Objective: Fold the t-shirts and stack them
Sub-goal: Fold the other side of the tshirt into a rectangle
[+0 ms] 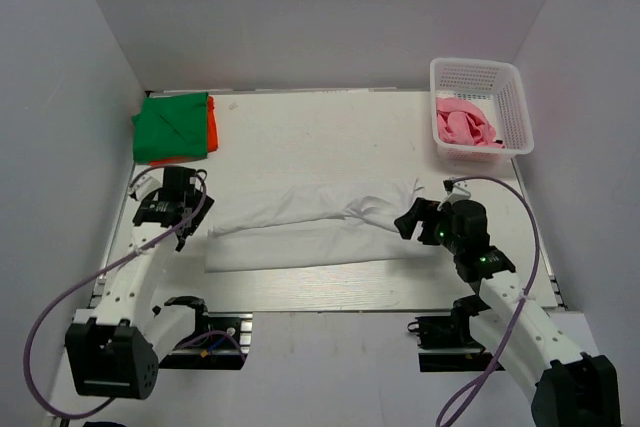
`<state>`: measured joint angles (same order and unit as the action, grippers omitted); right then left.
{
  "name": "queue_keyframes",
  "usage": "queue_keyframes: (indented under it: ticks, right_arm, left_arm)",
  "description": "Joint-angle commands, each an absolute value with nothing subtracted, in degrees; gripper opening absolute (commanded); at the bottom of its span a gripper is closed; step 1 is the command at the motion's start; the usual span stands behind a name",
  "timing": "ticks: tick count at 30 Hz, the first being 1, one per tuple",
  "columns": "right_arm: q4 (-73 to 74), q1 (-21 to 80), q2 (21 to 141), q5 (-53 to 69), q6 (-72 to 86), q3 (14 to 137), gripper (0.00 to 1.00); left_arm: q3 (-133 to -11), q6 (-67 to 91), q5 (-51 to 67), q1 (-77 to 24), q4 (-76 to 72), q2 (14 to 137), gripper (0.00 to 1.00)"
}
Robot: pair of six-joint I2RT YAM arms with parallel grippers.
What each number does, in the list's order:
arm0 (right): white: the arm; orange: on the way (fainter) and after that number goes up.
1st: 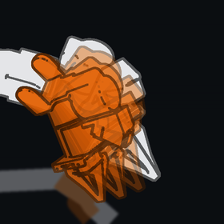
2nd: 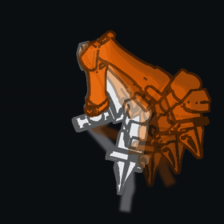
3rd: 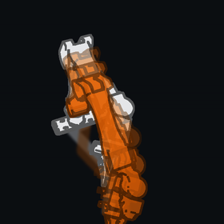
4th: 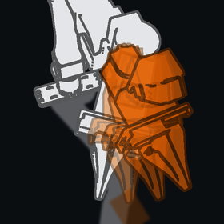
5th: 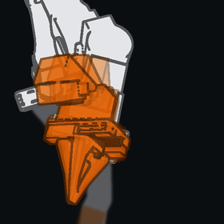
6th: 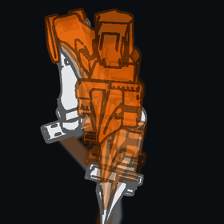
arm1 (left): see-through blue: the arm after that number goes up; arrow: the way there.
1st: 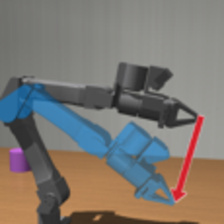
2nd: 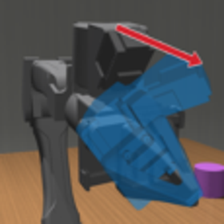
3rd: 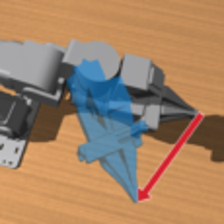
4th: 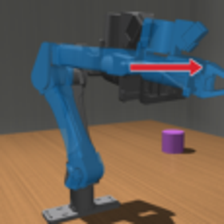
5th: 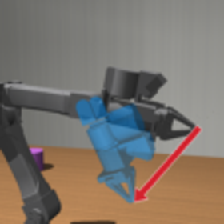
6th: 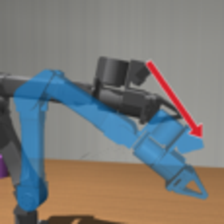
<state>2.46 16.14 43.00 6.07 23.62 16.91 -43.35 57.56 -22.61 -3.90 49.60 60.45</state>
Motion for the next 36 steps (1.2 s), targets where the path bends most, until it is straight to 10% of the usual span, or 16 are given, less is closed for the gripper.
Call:
queue_keyframes:
  ticks: [1,22,36]
  right_arm:
    - [3.00,16.00,39.99,3.69,26.90,18.89,0.90]
    - [-7.48,21.53,92.89,20.82,19.51,49.39,0.90]
    - [12.82,31.55,67.01,37.43,17.67,33.15,0.90]
  left_arm:
    - [-45.71,59.43,-24.09,-3.78,49.15,54.94,1.00]
    - [-46.06,45.00,-1.05,-5.36,25.49,81.29,1.00]
    - [-47.10,45.53,-9.74,-5.36,29.26,87.71,1.00]
